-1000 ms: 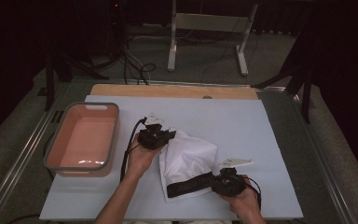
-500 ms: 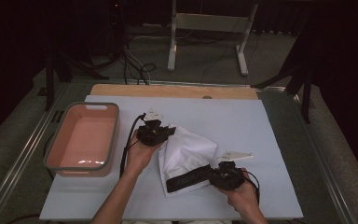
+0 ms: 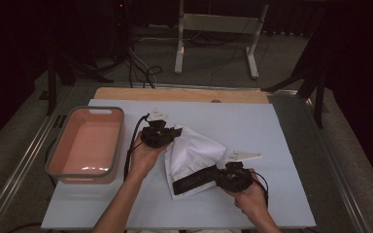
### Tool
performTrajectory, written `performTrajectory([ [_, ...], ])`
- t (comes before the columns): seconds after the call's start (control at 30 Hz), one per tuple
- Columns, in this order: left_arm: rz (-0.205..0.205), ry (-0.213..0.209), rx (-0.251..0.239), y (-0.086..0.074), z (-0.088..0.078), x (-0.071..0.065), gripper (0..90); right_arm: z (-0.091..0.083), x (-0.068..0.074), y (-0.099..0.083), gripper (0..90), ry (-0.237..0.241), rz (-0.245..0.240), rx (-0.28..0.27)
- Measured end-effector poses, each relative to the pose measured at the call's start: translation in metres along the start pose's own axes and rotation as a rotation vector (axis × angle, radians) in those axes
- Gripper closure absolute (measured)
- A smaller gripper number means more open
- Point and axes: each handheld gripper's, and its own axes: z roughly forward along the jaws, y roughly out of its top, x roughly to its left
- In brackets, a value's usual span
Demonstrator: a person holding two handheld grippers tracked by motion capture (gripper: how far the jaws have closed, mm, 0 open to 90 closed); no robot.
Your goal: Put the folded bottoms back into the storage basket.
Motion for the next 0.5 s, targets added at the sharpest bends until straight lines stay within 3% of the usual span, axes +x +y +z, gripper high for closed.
performTrajectory([
  [0.5, -0.017, -0.006, -0.003, 0.004, -0.002, 0.005, 83.9, 0.005, 0.003, 0.013, 78.1, 0.011, 0.002, -0.016],
])
